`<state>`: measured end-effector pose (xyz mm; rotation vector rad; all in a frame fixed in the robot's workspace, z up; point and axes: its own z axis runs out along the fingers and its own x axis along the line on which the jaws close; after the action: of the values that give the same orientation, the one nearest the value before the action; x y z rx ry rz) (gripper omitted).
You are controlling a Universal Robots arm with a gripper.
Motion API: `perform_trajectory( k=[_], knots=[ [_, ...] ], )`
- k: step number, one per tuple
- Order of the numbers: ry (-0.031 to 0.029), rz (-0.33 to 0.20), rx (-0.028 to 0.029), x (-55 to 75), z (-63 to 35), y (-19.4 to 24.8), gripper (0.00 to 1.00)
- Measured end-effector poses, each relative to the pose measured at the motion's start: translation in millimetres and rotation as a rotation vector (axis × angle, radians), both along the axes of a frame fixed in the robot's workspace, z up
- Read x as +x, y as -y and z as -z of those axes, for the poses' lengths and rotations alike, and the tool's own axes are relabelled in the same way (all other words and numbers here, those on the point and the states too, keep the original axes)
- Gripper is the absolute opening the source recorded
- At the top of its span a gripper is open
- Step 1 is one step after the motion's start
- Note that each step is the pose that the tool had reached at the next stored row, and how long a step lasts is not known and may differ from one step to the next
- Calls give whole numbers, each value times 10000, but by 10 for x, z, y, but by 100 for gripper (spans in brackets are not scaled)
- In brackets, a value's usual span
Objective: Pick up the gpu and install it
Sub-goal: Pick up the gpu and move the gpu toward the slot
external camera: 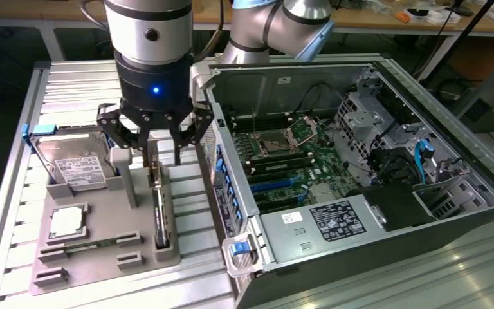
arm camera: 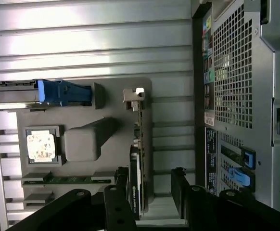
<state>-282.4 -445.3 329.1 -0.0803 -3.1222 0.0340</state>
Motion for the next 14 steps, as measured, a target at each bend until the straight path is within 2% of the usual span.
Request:
perform_trajectory(
  k=[3, 4, 7, 9, 14],
  knots=[
    [1, 0, 0, -54, 92, 107, 48],
    [1, 1, 1, -71, 132, 161, 48],
    [1, 1, 0, -97, 218, 266, 48],
    [2, 2, 1, -111, 272, 293, 48],
    [0, 1, 0, -128, 364, 317, 48]
  ],
)
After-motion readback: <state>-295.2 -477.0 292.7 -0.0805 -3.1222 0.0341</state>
